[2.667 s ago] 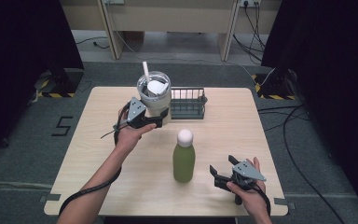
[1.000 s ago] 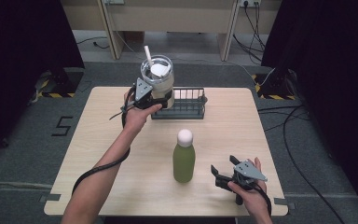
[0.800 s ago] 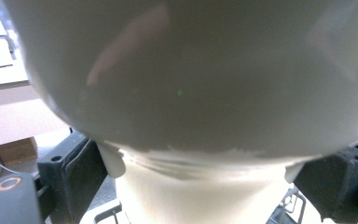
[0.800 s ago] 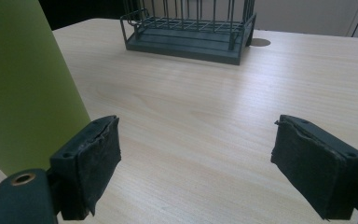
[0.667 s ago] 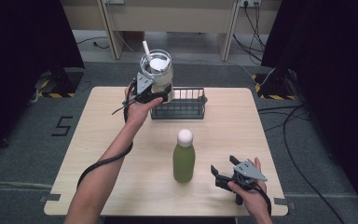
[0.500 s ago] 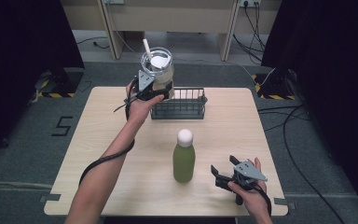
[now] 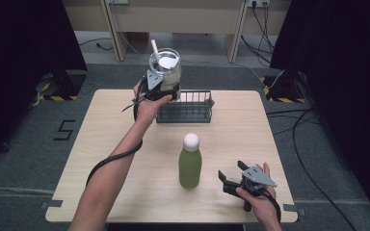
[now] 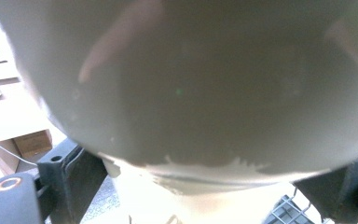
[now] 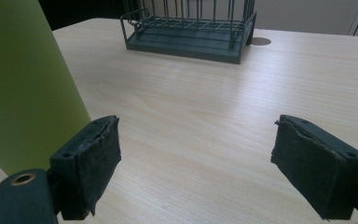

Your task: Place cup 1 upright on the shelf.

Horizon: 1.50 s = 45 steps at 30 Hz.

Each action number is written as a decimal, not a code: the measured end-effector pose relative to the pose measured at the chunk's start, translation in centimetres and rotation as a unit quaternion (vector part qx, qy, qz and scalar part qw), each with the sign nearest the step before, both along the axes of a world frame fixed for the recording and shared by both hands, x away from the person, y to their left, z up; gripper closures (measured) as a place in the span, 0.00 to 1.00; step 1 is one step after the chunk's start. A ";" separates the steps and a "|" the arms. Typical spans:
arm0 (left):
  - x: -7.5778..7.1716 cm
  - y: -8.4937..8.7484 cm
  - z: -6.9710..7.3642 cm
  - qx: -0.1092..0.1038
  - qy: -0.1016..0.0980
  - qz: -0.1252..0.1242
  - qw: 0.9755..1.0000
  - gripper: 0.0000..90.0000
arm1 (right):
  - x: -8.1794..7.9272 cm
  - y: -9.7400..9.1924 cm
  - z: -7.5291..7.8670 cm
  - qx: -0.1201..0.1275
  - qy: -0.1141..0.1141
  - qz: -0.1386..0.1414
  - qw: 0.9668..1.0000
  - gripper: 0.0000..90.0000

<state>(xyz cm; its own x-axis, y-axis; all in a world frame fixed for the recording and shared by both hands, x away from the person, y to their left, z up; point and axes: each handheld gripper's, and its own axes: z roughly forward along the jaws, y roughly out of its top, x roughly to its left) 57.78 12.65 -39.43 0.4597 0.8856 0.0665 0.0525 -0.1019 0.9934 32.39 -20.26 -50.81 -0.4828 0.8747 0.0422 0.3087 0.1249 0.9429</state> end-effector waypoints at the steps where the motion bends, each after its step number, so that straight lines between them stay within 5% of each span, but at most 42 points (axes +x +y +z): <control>1: 0.1 0.0 -0.1 0.001 0.002 0.000 1.000 0.12 | 0.0 0.0 0.0 0.000 0.000 0.001 1.000 0.17; 45: 1.5 -0.8 -2.9 0.025 0.040 0.011 0.999 0.11 | 0.0 0.3 -0.2 -0.004 0.006 0.009 1.000 0.17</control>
